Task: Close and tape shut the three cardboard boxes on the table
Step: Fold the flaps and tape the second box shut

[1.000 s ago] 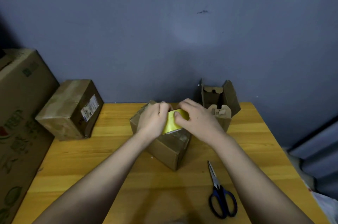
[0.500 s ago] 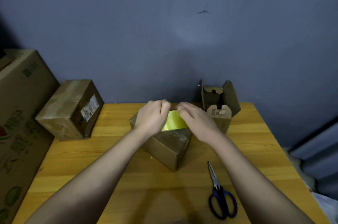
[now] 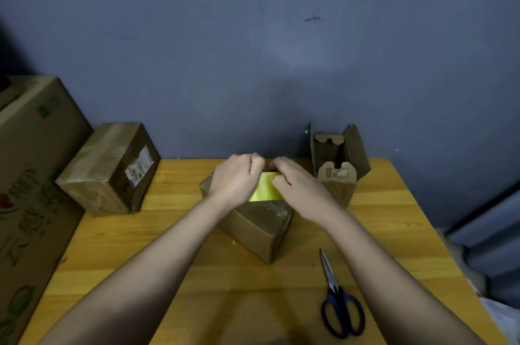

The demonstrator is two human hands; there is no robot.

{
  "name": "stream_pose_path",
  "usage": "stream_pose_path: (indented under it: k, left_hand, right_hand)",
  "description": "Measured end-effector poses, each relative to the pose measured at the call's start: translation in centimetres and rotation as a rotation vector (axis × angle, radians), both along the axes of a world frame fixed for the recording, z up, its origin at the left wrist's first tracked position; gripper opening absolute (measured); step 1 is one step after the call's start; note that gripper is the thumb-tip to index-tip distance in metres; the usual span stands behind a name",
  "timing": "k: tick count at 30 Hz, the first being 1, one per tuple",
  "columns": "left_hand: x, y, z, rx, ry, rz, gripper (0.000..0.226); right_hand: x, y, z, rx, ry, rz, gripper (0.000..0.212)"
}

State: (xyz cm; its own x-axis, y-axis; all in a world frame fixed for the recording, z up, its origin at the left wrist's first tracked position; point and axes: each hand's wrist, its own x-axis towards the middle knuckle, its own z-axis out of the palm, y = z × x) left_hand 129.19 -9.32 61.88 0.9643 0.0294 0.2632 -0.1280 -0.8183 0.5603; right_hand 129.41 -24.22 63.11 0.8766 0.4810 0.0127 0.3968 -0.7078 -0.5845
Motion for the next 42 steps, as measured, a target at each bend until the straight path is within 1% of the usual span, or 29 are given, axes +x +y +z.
stream_pose_path:
  k: [2, 4, 7, 9, 11, 18, 22, 24, 27, 32, 38, 42]
  left_hand:
    - [0.0, 0.1, 0.0, -0.016, -0.006, 0.001, 0.055]
    - [-0.1, 0.0, 0.2, -0.009, -0.007, -0.003, 0.056]
    - [0.0, 0.1, 0.3, -0.028, 0.0, 0.001, 0.058]
    - [0.0, 0.1, 0.3, -0.028, -0.003, 0.006, 0.06]
    - [-0.1, 0.1, 0.4, -0.021, -0.005, 0.012, 0.057]
    - [0.0, 0.1, 0.2, -0.01, 0.001, 0.042, 0.055]
    - [-0.2, 0.1, 0.3, -0.022, -0.009, 0.044, 0.056]
    - [-0.2, 0.1, 0.3, -0.018, -0.011, 0.033, 0.058]
    - [-0.2, 0.3, 0.3, -0.012, 0.017, 0.028, 0.051]
    - [0.0, 0.2, 0.1, -0.04, -0.002, 0.048, 0.054]
    - [-0.2, 0.0, 0.3, -0.043, -0.007, 0.082, 0.053]
    - [-0.3, 0.1, 0.0, -0.039, -0.003, 0.055, 0.046]
  right_hand:
    - [0.0, -0.3, -0.2, 0.029, -0.001, -0.018, 0.028]
    - [-0.1, -0.4, -0.2, 0.077, 0.047, -0.031, 0.027]
    - [-0.2, -0.2, -0.2, 0.019, -0.009, -0.024, 0.03]
    - [-0.2, -0.2, -0.2, 0.026, -0.017, -0.018, 0.03]
    - [-0.1, -0.3, -0.2, 0.053, -0.007, -0.002, 0.03]
    - [-0.2, -0.1, -0.1, 0.041, -0.028, 0.019, 0.033]
    - [-0.4, -0.1, -0.2, -0.007, -0.045, 0.04, 0.032]
    - [-0.3, -0.3, -0.4, -0.011, -0.079, 0.027, 0.032]
    - [-0.3, -0.4, -0.6, 0.034, -0.044, 0.006, 0.031]
    - [-0.3, 0.4, -0.6, 0.024, -0.086, -0.055, 0.031]
    - [-0.4, 0.8, -0.4, 0.025, -0.094, -0.058, 0.031]
    - [-0.3, 1.0, -0.7, 0.013, -0.111, -0.054, 0.031]
